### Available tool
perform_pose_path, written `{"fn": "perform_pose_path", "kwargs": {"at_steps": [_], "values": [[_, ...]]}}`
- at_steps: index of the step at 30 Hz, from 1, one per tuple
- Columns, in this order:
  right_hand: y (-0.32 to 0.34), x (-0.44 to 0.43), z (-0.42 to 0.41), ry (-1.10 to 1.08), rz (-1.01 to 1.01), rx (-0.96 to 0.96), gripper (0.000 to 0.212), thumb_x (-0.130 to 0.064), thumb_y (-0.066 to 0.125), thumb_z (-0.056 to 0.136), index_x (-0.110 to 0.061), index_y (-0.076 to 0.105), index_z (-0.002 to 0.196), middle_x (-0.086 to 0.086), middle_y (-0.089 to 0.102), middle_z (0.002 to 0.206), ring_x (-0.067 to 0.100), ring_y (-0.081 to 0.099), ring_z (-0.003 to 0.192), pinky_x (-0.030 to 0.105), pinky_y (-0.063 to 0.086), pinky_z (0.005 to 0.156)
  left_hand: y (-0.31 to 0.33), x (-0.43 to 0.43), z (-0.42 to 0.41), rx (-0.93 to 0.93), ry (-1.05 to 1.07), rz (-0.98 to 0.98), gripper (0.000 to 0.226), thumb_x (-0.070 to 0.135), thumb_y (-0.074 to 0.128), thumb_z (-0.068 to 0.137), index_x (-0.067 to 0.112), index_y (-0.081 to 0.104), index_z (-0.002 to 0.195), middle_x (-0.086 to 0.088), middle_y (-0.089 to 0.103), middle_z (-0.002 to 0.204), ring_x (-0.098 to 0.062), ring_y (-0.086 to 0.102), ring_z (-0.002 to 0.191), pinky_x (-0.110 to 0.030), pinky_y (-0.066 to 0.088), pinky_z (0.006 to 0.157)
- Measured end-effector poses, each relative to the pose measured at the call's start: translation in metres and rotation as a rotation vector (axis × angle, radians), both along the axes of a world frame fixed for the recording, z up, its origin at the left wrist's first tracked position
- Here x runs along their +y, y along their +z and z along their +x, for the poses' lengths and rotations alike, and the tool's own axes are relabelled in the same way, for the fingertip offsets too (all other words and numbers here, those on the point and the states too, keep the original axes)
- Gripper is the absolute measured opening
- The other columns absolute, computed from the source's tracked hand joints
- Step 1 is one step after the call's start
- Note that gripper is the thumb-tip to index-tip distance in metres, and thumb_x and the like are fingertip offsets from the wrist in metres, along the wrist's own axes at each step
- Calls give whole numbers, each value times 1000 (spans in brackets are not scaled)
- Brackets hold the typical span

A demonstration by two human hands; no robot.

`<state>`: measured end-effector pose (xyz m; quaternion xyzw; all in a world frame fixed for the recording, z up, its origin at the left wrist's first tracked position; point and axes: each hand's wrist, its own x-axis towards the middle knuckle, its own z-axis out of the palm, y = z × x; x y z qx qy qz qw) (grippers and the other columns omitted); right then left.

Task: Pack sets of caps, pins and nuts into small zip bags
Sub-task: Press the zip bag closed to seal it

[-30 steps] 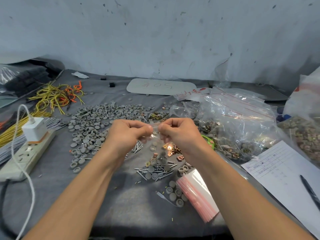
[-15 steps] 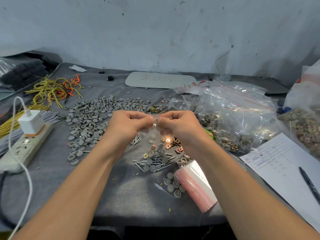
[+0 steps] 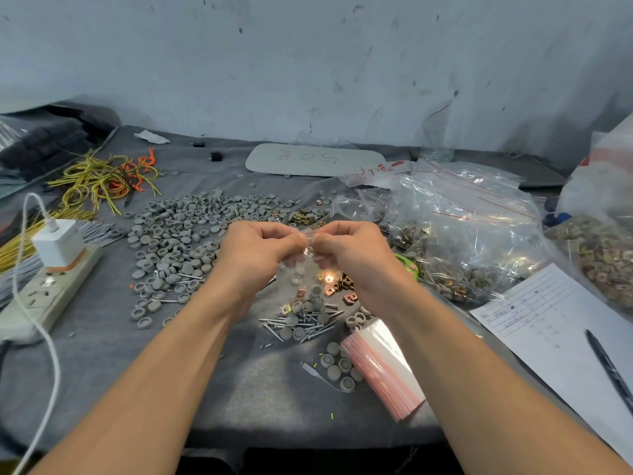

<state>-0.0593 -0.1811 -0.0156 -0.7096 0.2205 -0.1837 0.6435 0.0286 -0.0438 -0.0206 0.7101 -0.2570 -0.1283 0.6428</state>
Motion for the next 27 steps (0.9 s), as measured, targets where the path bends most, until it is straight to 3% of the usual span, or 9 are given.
{"fn": "perform_pose_path", "kwargs": {"at_steps": [3, 8, 11, 15, 21, 24, 27], "values": [[1, 2, -1, 24, -1, -18, 9, -7, 75, 90, -6, 76, 81, 5, 73, 68, 14, 64, 64, 30, 55, 69, 0, 0, -1, 39, -13, -20, 6, 9, 81, 84, 11, 82, 78, -12, 78, 81, -11, 68, 65, -19, 53, 63], [0, 3, 0, 20, -16, -26, 16, -5, 78, 89, -9, 75, 74, 2, 72, 64, 10, 65, 58, 24, 53, 60, 1, -2, -3, 37, 1, -22, 15, 1, 80, 79, 12, 81, 69, -10, 74, 66, -9, 65, 56, -15, 51, 57], [2, 3, -1, 26, -18, -17, 12, -6, 78, 89, -9, 77, 77, 3, 73, 65, 8, 65, 57, 21, 52, 58, 1, -1, -1, 68, -1, -28, 15, 1, 81, 80, 12, 81, 69, -10, 75, 68, -10, 67, 58, -15, 52, 58], [6, -7, -6, -21, 64, 16, 7, -4, 74, 92, -4, 76, 86, 5, 73, 66, 12, 67, 58, 22, 53, 58, 2, 6, 7, 96, 10, -17, 14, 8, 84, 79, 19, 83, 71, -9, 77, 74, -11, 70, 64, -19, 56, 64], [4, -8, -8, -57, 55, -1, 8, 0, 74, 91, -2, 75, 83, 4, 71, 62, 10, 64, 54, 18, 51, 55, -1, 12, 12, 97, 46, 32, 14, 13, 84, 79, 21, 82, 69, -8, 76, 71, -11, 67, 60, -26, 54, 67], [5, -7, -7, -74, 34, -12, 10, -3, 76, 90, -6, 76, 81, 2, 71, 64, 10, 64, 57, 20, 52, 58, -1, 8, 12, 81, 85, 11, 22, 9, 83, 81, 25, 82, 65, -4, 76, 68, -9, 68, 61, -21, 54, 62], [8, -10, -8, -70, 89, -37, 9, -1, 74, 90, -5, 75, 82, 2, 71, 64, 8, 63, 54, 16, 49, 54, 2, 10, 14, 126, 67, -16, 17, 10, 84, 78, 20, 82, 66, -6, 76, 70, -10, 67, 58, -17, 53, 58]]}}
